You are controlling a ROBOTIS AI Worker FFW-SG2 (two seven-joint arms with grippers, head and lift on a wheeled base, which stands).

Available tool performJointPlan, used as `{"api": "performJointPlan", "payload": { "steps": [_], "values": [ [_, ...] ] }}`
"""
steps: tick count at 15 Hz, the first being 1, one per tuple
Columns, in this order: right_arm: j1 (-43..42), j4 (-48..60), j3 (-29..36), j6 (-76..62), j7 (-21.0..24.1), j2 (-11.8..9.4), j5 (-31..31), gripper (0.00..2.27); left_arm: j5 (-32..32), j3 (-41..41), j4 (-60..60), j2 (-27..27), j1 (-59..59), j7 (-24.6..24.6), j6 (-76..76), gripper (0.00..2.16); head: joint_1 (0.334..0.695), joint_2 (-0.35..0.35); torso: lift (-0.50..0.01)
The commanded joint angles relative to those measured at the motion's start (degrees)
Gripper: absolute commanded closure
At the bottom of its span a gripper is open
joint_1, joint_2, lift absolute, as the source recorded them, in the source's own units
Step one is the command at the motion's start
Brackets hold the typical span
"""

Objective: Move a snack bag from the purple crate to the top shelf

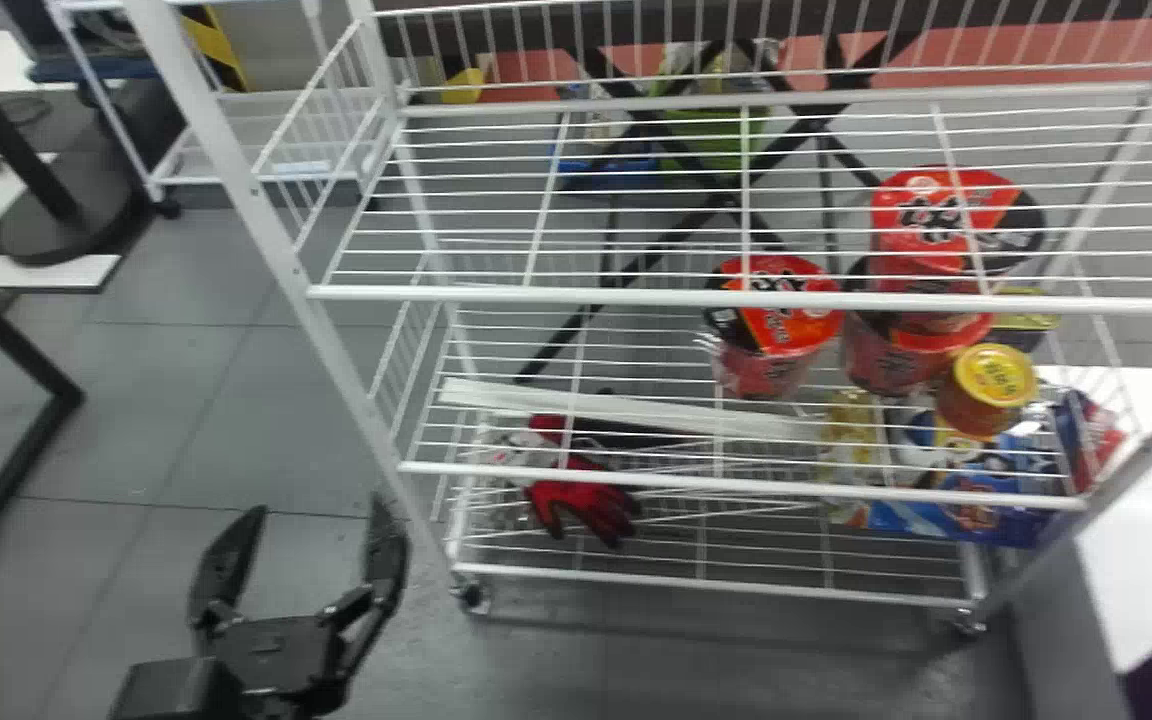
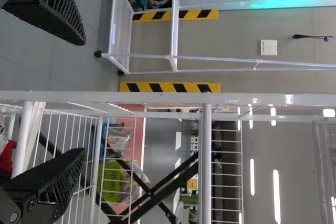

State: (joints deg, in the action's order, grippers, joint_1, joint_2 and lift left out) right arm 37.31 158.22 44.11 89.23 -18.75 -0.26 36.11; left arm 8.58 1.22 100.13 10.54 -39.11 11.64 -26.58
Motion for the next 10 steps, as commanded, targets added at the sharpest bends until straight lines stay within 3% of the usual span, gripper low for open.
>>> {"api": "performJointPlan", "payload": {
  "steps": [1, 3, 5, 6, 8, 10],
  "values": [
    [-4.88, -0.01, 15.31, 0.85, -4.19, 0.17, 2.92, 0.12, 0.12, 0.10, -0.11, 0.45, 0.00, -0.04, 0.00, 0.09, 0.695, 0.030, -0.451],
    [-4.97, -2.65, 24.71, 0.85, -5.50, -0.79, 4.59, 0.13, 0.38, 0.10, -0.02, 0.71, 0.00, -0.04, -0.17, 0.09, 0.695, -0.121, -0.451],
    [-4.88, -10.12, 30.16, 0.85, -10.16, -4.48, 4.32, 0.13, 0.29, 0.36, 0.24, 0.62, 0.00, -0.04, -0.17, 0.09, 0.695, -0.229, -0.451],
    [-4.53, -14.43, 30.95, 0.85, -11.22, -5.89, 3.01, 0.13, 0.29, 0.36, 0.16, 0.62, 0.00, -0.04, -0.70, 0.09, 0.695, -0.320, -0.451],
    [-3.48, -24.36, 30.51, 0.85, -11.39, -9.41, -2.27, 0.13, -0.23, 0.27, -0.28, 0.62, 0.08, -0.13, -1.40, 0.09, 0.695, -0.350, -0.451],
    [-2.60, -31.39, 26.29, 0.85, -11.39, -11.34, -9.91, 0.13, -0.76, 0.27, -0.90, 0.62, 0.17, 0.22, -2.46, 0.08, 0.695, -0.350, -0.451]
  ]
}}
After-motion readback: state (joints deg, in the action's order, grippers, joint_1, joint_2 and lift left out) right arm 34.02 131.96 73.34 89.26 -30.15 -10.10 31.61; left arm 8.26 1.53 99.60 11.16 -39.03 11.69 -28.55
